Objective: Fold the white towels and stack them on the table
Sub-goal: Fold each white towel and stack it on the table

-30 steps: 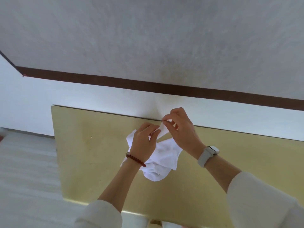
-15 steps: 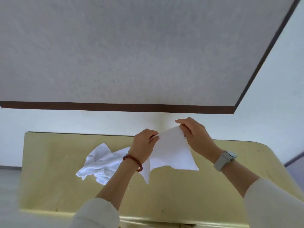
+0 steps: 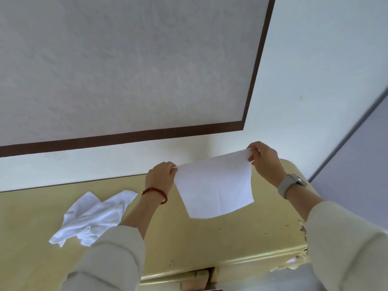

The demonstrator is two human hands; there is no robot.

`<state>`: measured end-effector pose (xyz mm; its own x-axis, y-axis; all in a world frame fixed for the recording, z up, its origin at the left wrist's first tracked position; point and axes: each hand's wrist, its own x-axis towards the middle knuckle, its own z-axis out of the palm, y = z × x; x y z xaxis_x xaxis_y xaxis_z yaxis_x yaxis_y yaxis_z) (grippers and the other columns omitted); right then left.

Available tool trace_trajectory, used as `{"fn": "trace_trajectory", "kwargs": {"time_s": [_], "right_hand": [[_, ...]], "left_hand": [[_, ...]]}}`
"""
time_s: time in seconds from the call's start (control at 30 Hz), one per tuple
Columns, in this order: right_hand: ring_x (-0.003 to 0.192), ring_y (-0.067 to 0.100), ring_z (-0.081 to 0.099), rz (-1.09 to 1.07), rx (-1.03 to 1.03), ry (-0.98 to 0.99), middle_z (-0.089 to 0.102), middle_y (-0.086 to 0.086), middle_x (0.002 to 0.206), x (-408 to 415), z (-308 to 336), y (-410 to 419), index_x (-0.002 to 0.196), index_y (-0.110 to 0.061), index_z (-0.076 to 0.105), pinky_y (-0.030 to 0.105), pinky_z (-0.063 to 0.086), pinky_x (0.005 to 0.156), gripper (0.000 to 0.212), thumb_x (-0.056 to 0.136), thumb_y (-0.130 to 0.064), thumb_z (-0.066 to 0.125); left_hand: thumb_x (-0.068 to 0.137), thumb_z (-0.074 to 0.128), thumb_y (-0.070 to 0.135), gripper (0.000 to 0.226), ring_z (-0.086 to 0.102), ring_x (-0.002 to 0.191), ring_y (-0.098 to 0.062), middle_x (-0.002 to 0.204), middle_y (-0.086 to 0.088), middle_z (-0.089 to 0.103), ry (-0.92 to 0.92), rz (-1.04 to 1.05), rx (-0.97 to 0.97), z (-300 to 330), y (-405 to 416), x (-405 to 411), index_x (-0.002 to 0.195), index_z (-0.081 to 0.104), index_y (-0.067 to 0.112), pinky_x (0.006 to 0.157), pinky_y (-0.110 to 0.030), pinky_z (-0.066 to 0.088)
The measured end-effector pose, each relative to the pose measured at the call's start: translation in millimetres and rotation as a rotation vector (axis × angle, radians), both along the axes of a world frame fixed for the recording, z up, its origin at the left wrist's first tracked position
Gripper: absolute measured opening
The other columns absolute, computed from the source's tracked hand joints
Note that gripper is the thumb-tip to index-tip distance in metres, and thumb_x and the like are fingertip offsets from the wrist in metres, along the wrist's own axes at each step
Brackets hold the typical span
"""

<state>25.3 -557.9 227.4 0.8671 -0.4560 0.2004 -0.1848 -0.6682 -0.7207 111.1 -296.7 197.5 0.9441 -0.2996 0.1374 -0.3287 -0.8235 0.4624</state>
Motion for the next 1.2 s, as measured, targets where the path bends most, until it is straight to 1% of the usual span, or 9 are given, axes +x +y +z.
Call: {"fn": "trace_trajectory", "kwargs": {"time_s": [0.23, 0.37, 0.47, 0.63, 0.73, 0.87, 1.03, 1.1, 1.2], "right_hand": [[0.087, 0.022, 0.059, -0.045, 0.146, -0.188, 0.058, 0.007, 0.095, -10.9, 13.4, 0.5, 0.091, -0.011, 0.054, 0.025, 0.049, 0.076, 0.024, 0.093, 0.003, 0.034], [0.088, 0.024, 0.058, -0.078, 0.139, -0.132, 0.058, 0.001, 0.094, -34.1, -29.1, 0.7, 0.091, -0.014, 0.056, 0.03, 0.05, 0.082, 0.023, 0.092, 0.003, 0.041], [0.087, 0.026, 0.059, -0.074, 0.068, -0.034, 0.058, 0.002, 0.094, -61.5, -84.2, 6.6, 0.089, -0.012, 0.06, 0.033, 0.048, 0.082, 0.025, 0.088, 0.008, 0.045], [0.086, 0.029, 0.062, -0.035, -0.004, 0.267, 0.066, 0.012, 0.096, -115.2, -186.1, 18.8, 0.09, -0.003, 0.066, 0.015, 0.034, 0.072, 0.02, 0.086, 0.009, 0.05], [0.092, 0.03, 0.062, 0.012, 0.033, 0.421, 0.068, 0.011, 0.099, -136.5, -224.4, 24.1, 0.096, -0.003, 0.066, 0.016, 0.033, 0.074, 0.019, 0.087, 0.004, 0.05], [0.088, 0.029, 0.062, 0.039, 0.066, 0.452, 0.069, 0.011, 0.097, -131.4, -229.2, 20.4, 0.099, -0.002, 0.065, 0.02, 0.036, 0.072, 0.018, 0.089, -0.001, 0.051], [0.082, 0.017, 0.057, -0.001, 0.146, 0.301, 0.064, 0.002, 0.088, -98.5, -214.3, 8.3, 0.095, -0.001, 0.067, 0.011, 0.036, 0.073, 0.02, 0.086, 0.004, 0.05], [0.083, 0.016, 0.056, -0.028, 0.192, 0.256, 0.061, 0.0, 0.088, -78.6, -212.5, 1.0, 0.096, 0.0, 0.066, 0.008, 0.038, 0.072, 0.021, 0.085, 0.006, 0.048], [0.081, 0.015, 0.055, -0.065, 0.224, 0.203, 0.061, 0.002, 0.089, -48.6, -216.3, -9.8, 0.097, -0.001, 0.066, 0.001, 0.039, 0.067, 0.021, 0.087, 0.004, 0.048]], "left_hand": [[0.085, 0.061, 0.011, 0.011, 0.061, 0.085, -0.029, 0.088, -0.008, 0.068, -0.388, -0.084, -0.227, 9.6, -1.5, 15.3, 0.088, 0.071, 0.008, 0.076, -0.036, 0.047], [0.081, 0.056, 0.023, 0.02, 0.052, 0.084, -0.017, 0.082, -0.004, 0.066, -0.439, -0.153, -0.238, -35.0, 10.4, 2.4, 0.082, 0.073, 0.013, 0.071, -0.032, 0.046], [0.079, 0.058, 0.022, 0.016, 0.045, 0.086, -0.014, 0.083, -0.003, 0.066, -0.332, -0.236, -0.157, -89.5, 23.1, -17.5, 0.082, 0.073, 0.016, 0.071, -0.032, 0.046], [0.079, 0.067, 0.004, 0.016, 0.055, 0.094, -0.022, 0.092, -0.004, 0.066, 0.083, -0.33, -0.005, -175.6, 47.4, -71.5, 0.089, 0.074, 0.014, 0.071, -0.035, 0.053], [0.089, 0.057, 0.012, 0.018, 0.05, 0.107, -0.022, 0.105, -0.004, 0.063, 0.307, -0.291, 0.037, -201.1, 55.4, -94.5, 0.1, 0.071, 0.013, 0.089, -0.029, 0.042], [0.089, 0.058, 0.014, 0.019, 0.057, 0.099, -0.022, 0.104, -0.007, 0.065, 0.536, -0.105, -0.093, -202.2, 44.5, -92.2, 0.102, 0.069, 0.007, 0.088, -0.027, 0.042], [0.088, 0.059, 0.013, 0.009, 0.056, 0.066, 0.004, 0.076, 0.008, 0.062, 0.596, 0.154, -0.399, -189.9, 16.8, -59.3, 0.092, 0.067, 0.009, 0.062, -0.004, 0.042], [0.088, 0.058, 0.013, 0.007, 0.053, 0.058, 0.011, 0.074, 0.009, 0.06, 0.564, 0.205, -0.483, -188.3, 3.8, -40.5, 0.09, 0.065, 0.01, 0.059, -0.003, 0.041], [0.091, 0.055, 0.014, 0.011, 0.051, 0.058, 0.006, 0.072, 0.009, 0.058, 0.512, 0.256, -0.537, -191.0, -15.3, -13.4, 0.09, 0.064, 0.009, 0.061, -0.01, 0.042]]}}
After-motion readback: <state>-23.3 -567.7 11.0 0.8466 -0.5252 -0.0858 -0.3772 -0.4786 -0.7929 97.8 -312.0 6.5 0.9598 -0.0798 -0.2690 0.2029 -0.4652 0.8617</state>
